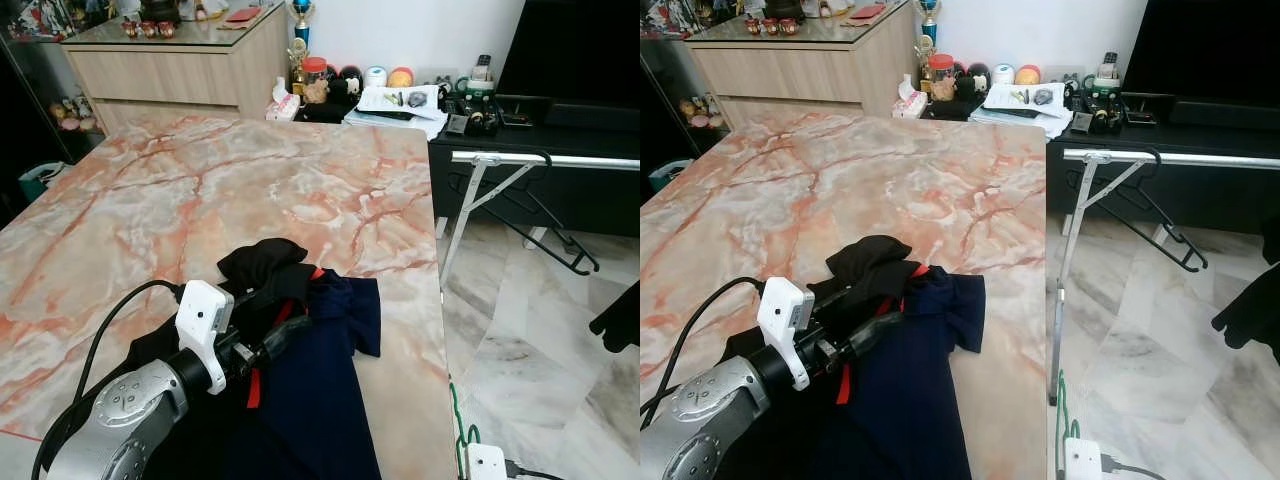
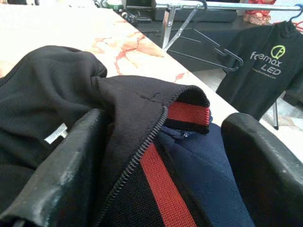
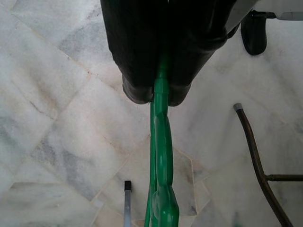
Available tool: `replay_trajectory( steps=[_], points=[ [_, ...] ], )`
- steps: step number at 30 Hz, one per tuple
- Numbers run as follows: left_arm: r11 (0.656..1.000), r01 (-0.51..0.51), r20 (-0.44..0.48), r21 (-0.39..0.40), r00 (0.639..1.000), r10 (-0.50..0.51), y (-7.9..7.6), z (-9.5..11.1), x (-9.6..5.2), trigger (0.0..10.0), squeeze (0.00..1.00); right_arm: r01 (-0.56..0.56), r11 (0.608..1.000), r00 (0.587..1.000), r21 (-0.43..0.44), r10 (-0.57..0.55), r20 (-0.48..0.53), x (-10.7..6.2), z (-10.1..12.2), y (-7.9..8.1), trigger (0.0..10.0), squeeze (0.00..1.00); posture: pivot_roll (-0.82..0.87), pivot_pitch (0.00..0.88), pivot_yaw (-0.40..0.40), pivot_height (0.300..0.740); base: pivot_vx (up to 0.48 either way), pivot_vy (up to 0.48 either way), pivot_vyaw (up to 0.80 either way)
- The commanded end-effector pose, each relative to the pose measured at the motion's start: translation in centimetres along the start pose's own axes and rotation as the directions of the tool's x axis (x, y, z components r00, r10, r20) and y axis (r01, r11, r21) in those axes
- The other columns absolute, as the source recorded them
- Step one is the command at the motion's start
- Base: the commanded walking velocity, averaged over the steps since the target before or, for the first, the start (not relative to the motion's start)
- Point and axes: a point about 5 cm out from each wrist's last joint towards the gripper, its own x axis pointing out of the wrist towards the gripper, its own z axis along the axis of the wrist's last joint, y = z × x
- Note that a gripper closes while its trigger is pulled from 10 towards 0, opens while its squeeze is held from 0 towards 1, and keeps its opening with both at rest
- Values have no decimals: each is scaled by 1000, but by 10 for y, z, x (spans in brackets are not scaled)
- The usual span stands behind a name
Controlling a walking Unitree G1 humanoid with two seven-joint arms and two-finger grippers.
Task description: Hang hanger
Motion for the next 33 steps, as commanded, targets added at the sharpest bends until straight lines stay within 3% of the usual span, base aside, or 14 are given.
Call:
replay_trajectory(
  steps=[1, 2, 4, 12, 16, 19, 23, 33],
  points=[
    [966, -255, 61, -34, 965, 256, 35, 5, -9, 10000, 0, -2, 1000, 1000, 13, 3, -15, 0, -3, 0, 10000, 0, 47, 122, 36, 740, 0, 0, 0],
    [918, -383, 106, -104, 914, 393, 52, 8, -16, 10000, 0, -3, 1000, 1000, 13, 3, -17, 0, -3, 0, 10000, 0, 49, 122, 37, 740, 0, 0, 0],
    [917, -372, 134, -141, 911, 390, 50, 10, -18, 10000, 0, -2, 1000, 1000, 13, 3, -14, 0, -2, -2, 10000, 0, 47, 125, 35, 740, 0, 0, 0],
    [918, -364, 142, -155, 912, 386, 37, 4, -10, 10000, 0, -2, 1000, 1000, 10, 3, -18, -1, -6, 1, 10000, 0, 43, 124, 33, 740, 0, 0, 0],
    [915, -334, 132, -228, 920, 369, 31, -2, -10, 10000, 0, -4, 1000, 1000, 11, 4, -19, -1, -6, 1, 10000, 0, 38, 124, 29, 740, 0, 0, 0],
    [926, -312, 128, -214, 930, 343, 33, -1, -17, 10000, 0, -3, 1000, 1000, 11, 3, -20, -1, -6, 0, 10000, 0, 44, 126, 28, 740, 0, 0, 0],
    [876, -438, 165, -203, 866, 471, 49, 6, -25, 10000, 0, -2, 1000, 1000, 8, 2, -21, -1, -6, 1, 10000, 0, 45, 126, 27, 740, 0, 0, 0],
    [883, -427, 174, -193, 871, 459, 38, 4, -19, 10000, 0, 0, 1000, 1000, 8, 0, -20, -1, -6, 1, 10000, 0, 40, 125, 23, 740, 0, -131, 0]
  ],
)
